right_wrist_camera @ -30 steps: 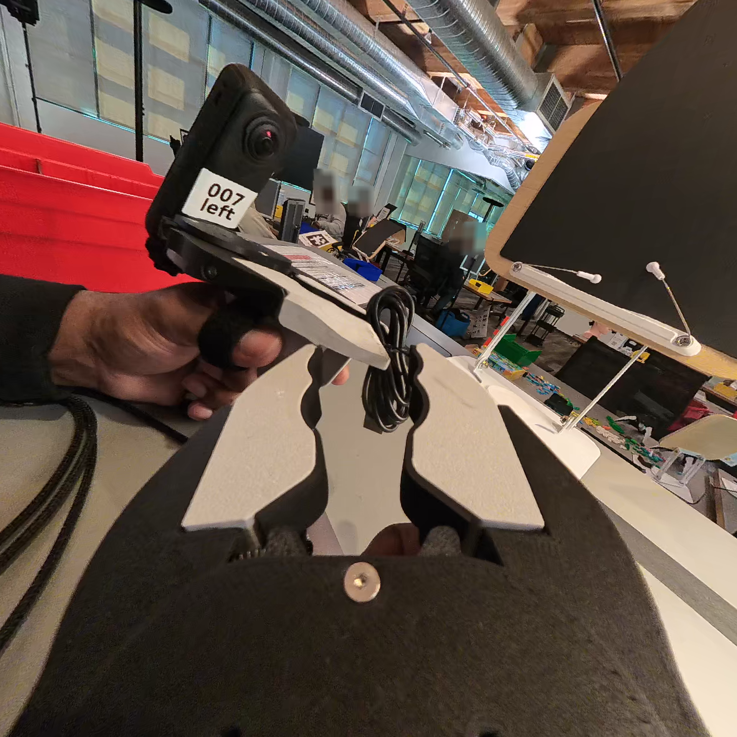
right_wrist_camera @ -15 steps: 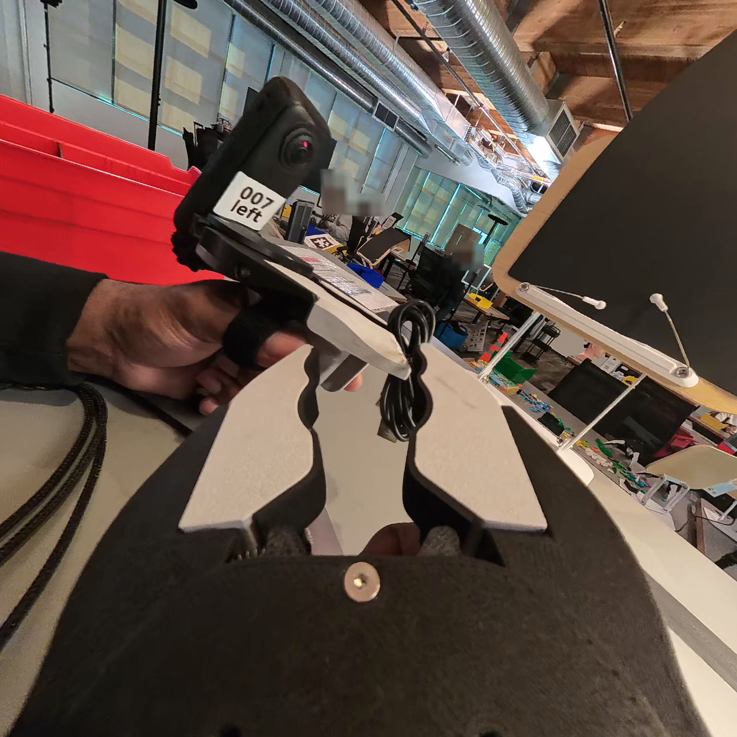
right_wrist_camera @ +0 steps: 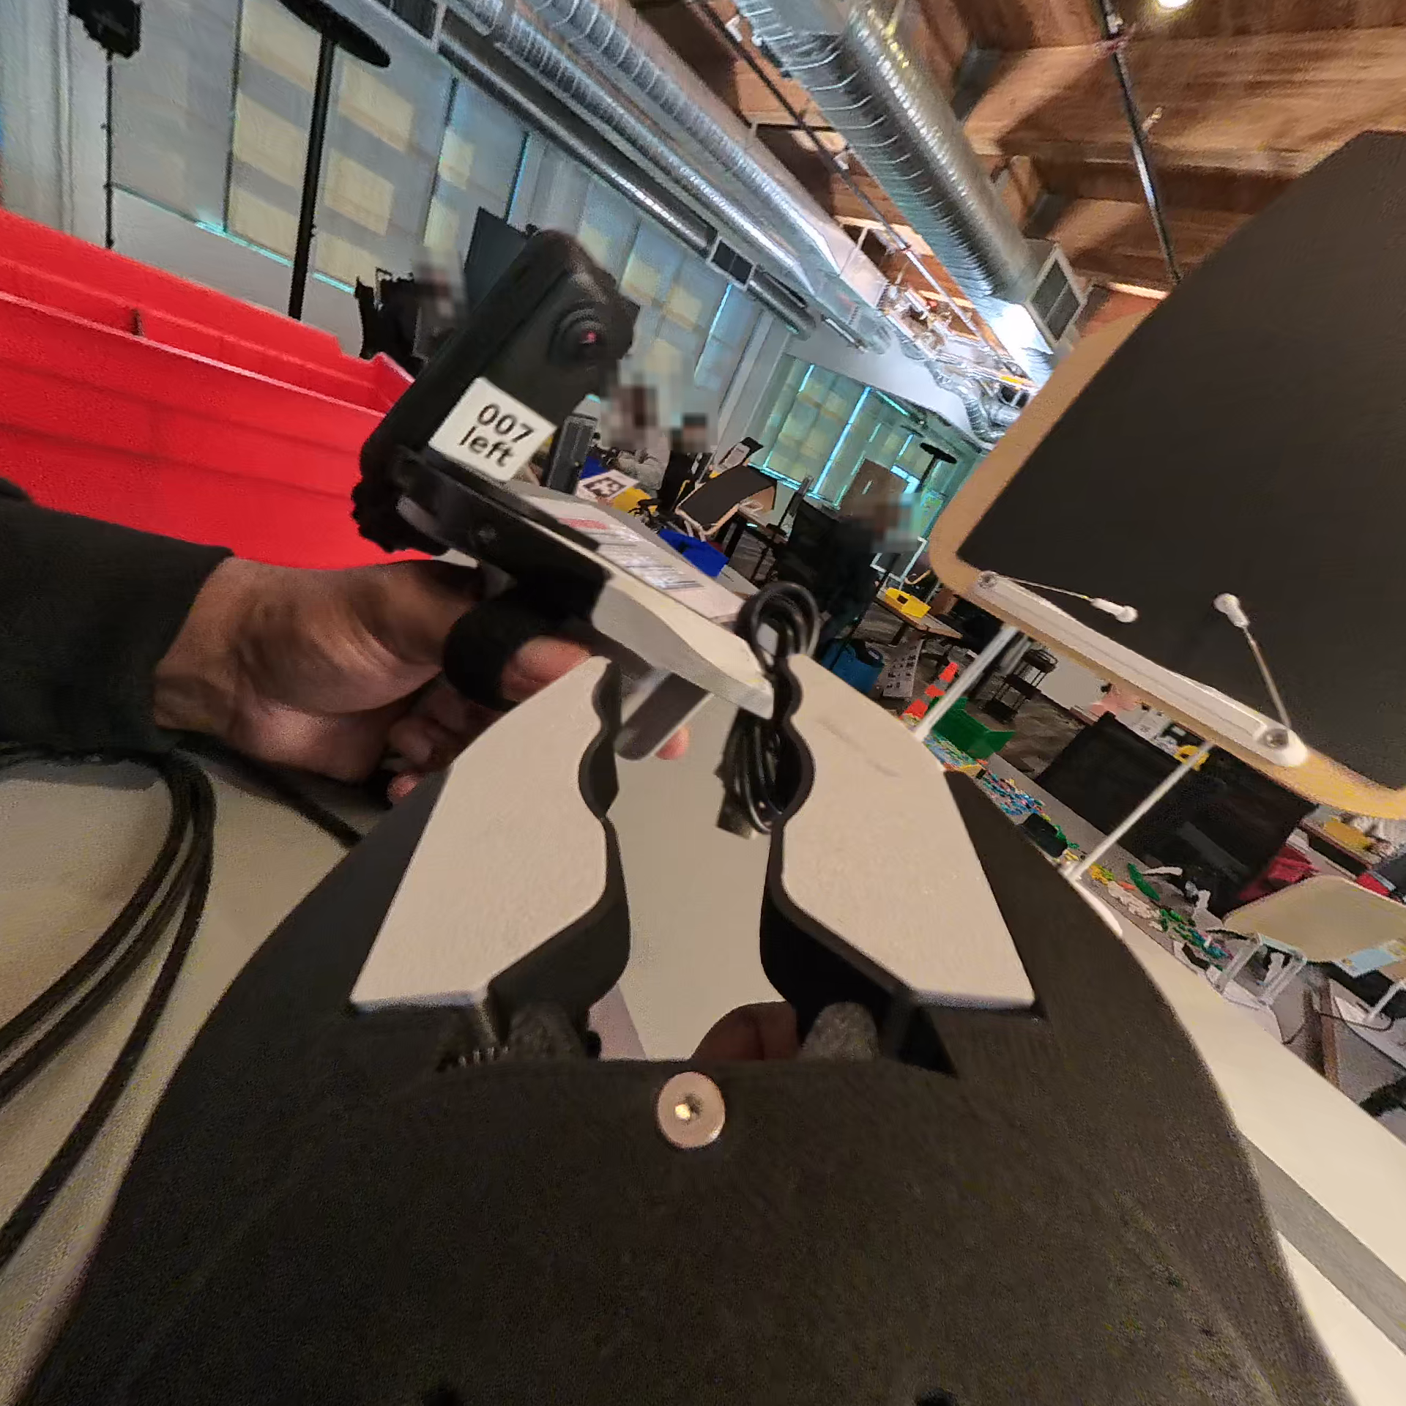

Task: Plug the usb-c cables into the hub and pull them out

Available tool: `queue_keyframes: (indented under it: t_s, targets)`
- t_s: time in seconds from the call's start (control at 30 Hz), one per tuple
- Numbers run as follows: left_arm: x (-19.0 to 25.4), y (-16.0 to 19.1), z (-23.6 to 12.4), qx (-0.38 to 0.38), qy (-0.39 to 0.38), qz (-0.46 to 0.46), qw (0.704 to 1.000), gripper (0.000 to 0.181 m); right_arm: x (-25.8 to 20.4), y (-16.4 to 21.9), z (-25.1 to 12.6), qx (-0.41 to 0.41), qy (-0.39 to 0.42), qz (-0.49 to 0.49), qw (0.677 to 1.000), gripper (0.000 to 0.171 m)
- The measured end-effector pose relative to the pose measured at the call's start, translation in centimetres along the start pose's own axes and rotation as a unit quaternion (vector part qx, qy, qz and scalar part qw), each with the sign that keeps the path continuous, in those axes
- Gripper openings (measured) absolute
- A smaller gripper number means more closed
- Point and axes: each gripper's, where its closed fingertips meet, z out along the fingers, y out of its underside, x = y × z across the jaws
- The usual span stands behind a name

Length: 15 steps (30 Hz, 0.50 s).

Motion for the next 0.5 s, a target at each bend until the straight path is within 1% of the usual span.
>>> queue_keyframes:
  t_s: [0.13,0.27,0.33,0.5]
  targets:
    - [0.3,-0.4,-0.6,0.016,0.040,-0.030,0.999,0.017,1.7,0.4,-0.5,0.001,0.017,0.033,0.999,0.031]
    - [0.8,-0.3,-1.0,0.003,0.054,-0.001,0.999,0.017,1.7,0.3,-0.8,0.007,-0.008,0.049,0.999,0.020]
    - [1.3,-0.1,-1.0,-0.005,0.063,0.013,0.998,0.017,1.5,0.4,-0.8,0.001,-0.019,0.050,0.999,0.018]
    - [2.4,0.4,-0.8,-0.023,0.083,0.044,0.995,0.017,0.5,1.1,-0.8,-0.023,-0.061,0.046,0.997,0.006]
